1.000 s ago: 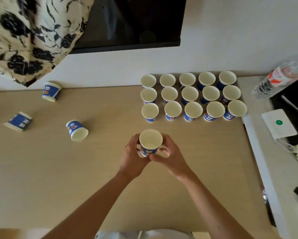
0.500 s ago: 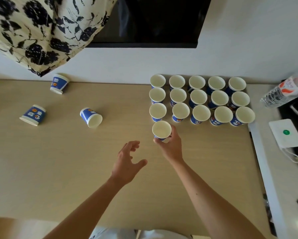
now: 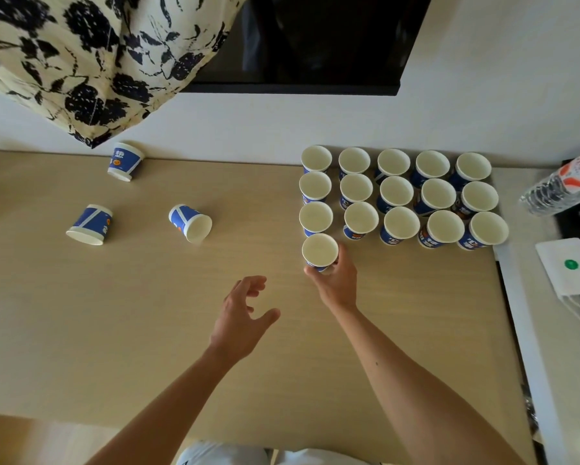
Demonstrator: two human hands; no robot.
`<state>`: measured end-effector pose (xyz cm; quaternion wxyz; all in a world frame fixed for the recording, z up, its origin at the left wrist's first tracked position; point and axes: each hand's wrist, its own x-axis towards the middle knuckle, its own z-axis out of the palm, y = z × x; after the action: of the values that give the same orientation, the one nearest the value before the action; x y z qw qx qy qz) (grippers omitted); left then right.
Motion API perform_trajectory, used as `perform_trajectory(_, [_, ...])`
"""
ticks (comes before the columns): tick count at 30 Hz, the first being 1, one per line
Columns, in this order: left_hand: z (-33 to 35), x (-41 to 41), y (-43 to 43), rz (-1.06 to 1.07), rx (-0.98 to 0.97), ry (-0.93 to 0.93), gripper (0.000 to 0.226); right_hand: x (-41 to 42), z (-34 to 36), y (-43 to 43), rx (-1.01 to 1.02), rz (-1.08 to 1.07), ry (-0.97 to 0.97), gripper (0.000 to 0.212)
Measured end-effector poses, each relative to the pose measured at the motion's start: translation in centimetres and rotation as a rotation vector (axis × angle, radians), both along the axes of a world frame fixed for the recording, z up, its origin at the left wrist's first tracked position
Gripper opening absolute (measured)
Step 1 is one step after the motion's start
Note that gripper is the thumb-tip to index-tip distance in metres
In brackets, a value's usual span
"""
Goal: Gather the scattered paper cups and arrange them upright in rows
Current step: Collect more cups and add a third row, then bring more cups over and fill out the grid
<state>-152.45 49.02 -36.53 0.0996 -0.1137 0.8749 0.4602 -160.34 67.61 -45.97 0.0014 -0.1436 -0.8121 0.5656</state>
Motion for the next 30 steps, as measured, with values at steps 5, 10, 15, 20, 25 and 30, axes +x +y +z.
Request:
perform_trajectory(5, [0.0,0.2,-0.4,-0.001,-0.008,-0.009,0.056,0.0,-0.1,-0.1,0.020,0.000,0.011,0.054])
perform_trajectory(10, [0.0,0.3,-1.0,-0.004,-0.014,-0.008,0.055,-0.2,-0.3,-0.5,0.017,-0.008,0.000,0.051])
perform_trajectory(15, [0.0,0.2,-1.6,0.005,-0.019,-0.009,0.055,0.2,-0.5,-0.3,-0.012,-0.007,0.015,0.062])
perform_trajectory(20, [0.1,0.3,-2.6,0.035,0.000,-0.011,0.055,3.8,0.3,-0.4,-0.008,-0.095,0.019,0.074])
perform_trajectory(25, [0.4,-0.2,-4.8,0.048,0.004,-0.001,0.055,9.4,1.5,-2.2,0.064,-0.125,0.018,0.065])
perform_trajectory(30, [0.8,-1.7,-10.3,0.014,-0.029,0.040,0.051,9.9,3.2,-7.8,0.091,0.029,0.031,0.064])
